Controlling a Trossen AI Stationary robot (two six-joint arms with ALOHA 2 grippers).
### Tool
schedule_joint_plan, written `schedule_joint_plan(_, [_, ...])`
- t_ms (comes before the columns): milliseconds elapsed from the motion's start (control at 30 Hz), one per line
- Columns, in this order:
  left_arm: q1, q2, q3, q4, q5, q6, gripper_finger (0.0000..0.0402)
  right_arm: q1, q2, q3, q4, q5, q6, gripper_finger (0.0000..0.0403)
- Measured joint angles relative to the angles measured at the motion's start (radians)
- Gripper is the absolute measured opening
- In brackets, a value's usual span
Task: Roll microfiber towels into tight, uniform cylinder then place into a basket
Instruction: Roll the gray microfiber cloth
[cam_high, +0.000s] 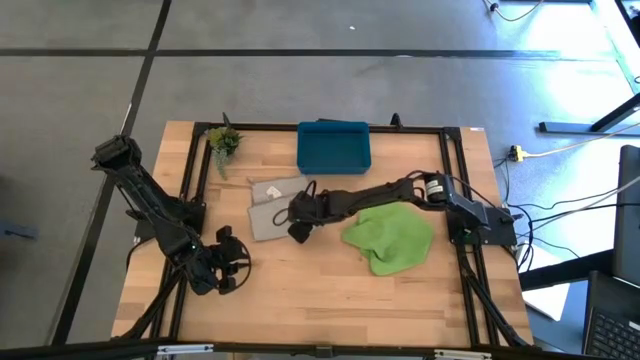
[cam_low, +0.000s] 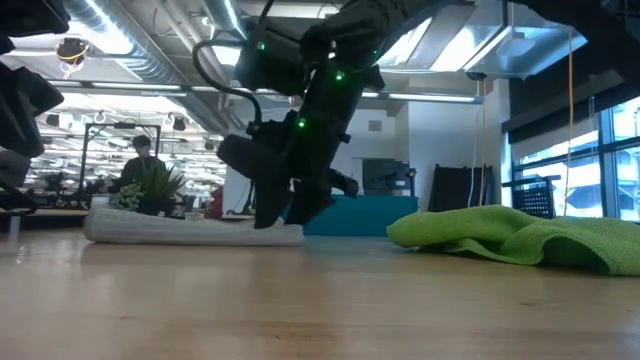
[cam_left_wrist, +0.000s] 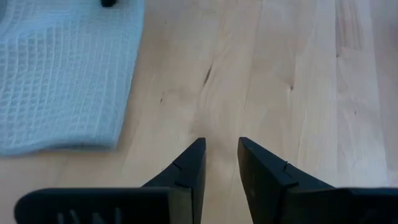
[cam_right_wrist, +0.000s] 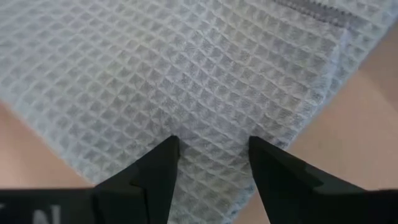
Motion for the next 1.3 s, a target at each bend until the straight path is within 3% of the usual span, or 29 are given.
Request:
schedule_joint_plan(367, [-0.017, 0.0, 0.0, 0.0, 0.082, -0.006, 0.0086, 0.193, 0.006, -0.014, 0.145, -0.019, 0.192, 0.02])
schedule_joint_plan(600, [-0.088, 0.0, 0.0, 0.003, 0.102, -0.006, 0.0086, 0.288, 0.009, -0.015, 0.214, 0.002, 0.242, 0.02])
schedule_joint_plan(733, [-0.129, 0.0, 0.0, 0.005, 0.1, 0.004, 0.0086, 0.332, 0.002, 0.022, 0.15, 0.139, 0.185, 0.02])
schedule_joint_plan(1000, [-0.179, 0.0, 0.0, 0.017, 0.09, 0.154, 0.0086, 0.419, -0.045, 0.26, -0.075, 0.402, -0.022, 0.02])
schedule_joint_plan(1300, [-0.185, 0.0, 0.0, 0.016, 0.106, 0.159, 0.0086, 0.496, -0.042, 0.333, 0.002, 0.402, -0.271, 0.02])
